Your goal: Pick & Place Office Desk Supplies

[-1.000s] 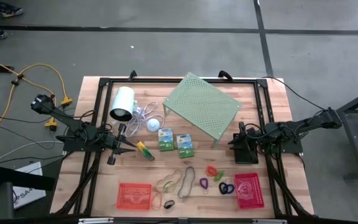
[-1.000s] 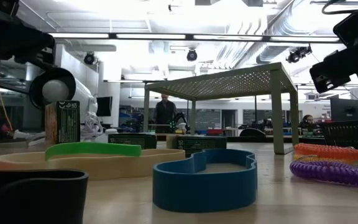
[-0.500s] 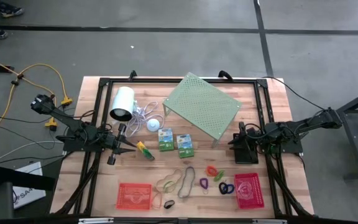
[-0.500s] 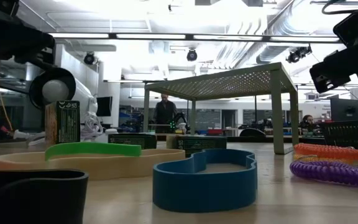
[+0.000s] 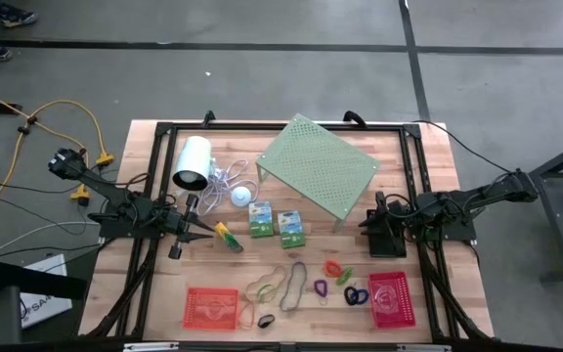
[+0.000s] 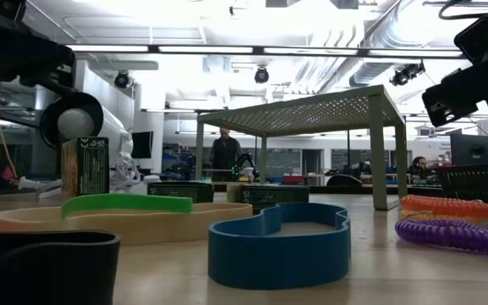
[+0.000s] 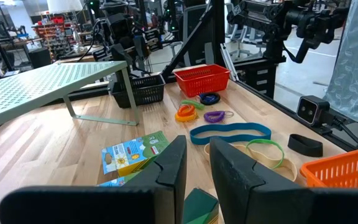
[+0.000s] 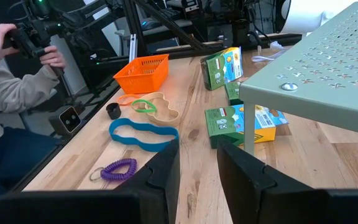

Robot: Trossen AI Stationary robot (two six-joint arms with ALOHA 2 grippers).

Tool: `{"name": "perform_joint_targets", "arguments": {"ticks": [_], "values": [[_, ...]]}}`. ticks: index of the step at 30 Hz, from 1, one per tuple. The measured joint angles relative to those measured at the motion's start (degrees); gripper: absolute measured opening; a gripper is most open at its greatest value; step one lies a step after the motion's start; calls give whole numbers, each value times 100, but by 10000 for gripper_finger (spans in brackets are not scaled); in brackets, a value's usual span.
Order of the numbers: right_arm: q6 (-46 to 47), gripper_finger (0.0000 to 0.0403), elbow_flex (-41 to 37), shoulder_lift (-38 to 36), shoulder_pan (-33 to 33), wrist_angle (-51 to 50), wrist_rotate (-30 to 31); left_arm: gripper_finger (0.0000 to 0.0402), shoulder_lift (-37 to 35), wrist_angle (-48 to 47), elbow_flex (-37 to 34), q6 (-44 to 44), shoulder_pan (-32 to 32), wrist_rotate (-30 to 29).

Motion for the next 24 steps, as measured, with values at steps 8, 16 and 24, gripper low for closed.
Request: {"name": "perform_joint_targets", "arguments": {"ticks": [8, 16, 24], "values": [[2, 95, 0, 0, 0, 0, -2, 65, 0, 1, 0, 39, -2, 0], [0, 95, 0, 0, 0, 0, -2, 65, -2, 246, 0, 7, -2, 1], [1, 95, -1, -1, 0, 0, 0, 65, -2, 254, 0, 39, -2, 0]]}}
